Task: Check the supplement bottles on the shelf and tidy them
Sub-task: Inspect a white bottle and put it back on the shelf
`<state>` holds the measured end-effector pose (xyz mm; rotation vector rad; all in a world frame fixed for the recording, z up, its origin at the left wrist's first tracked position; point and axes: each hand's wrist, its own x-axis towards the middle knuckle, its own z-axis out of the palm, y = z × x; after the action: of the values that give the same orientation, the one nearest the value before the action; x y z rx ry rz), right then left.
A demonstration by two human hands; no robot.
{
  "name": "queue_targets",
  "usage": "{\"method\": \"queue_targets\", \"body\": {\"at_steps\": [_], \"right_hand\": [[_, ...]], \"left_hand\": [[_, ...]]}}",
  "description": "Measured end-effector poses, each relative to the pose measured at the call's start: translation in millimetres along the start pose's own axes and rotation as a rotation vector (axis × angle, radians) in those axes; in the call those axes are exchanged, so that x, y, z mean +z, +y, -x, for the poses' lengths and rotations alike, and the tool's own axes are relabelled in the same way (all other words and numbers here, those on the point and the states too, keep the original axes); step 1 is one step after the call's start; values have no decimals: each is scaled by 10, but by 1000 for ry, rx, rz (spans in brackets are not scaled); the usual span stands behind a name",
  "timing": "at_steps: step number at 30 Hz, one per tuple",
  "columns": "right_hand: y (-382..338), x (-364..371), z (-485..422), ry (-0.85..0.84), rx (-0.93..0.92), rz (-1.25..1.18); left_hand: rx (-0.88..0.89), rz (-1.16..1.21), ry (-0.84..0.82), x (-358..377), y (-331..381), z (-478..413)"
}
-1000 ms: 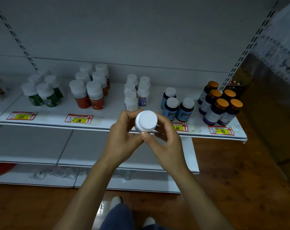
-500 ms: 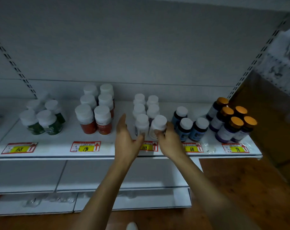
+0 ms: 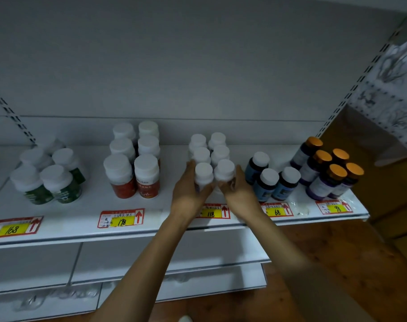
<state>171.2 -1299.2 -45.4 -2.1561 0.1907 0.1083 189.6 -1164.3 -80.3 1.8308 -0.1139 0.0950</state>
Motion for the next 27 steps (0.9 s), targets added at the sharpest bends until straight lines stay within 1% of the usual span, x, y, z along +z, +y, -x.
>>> {"method": "queue_targets", "body": {"at_steps": [2,3,6,8,11,13,16,18,20,22,25,27], "right_hand": [[-6,4,119,42,-29,39],[-4,4,188,77,-77,41],[1,40,424,167,-226,-20],[9,55,531,188,-298,-74],[-107,3,659,110,-357,-201],[-249,-63,746,69,-398,-322],[-397,-149,850,96,-462,-411],[-445,-186,898,133,-474,-416],[-468,-219,925,164,-466,-401],[-485,-247,949,164,-453,-408],[-497,-295,972,57,-407,-546],[-528,-336,996,-66,-316,-665]], "left_hand": [[25,-2,53,-19,11,94],[58,-3,93,-34,28,135],[146,25,199,-110,148,239],[141,118,236,-176,307,303],[67,454,165,-278,649,390],[32,683,60,-324,852,456],[-1,892,-59,-334,1024,528],[1,869,-67,-307,1092,547],[13,788,-63,-287,1139,551],[28,728,-66,-285,1136,546],[41,726,-101,-306,1129,547],[53,731,-137,-303,1140,555]]}}
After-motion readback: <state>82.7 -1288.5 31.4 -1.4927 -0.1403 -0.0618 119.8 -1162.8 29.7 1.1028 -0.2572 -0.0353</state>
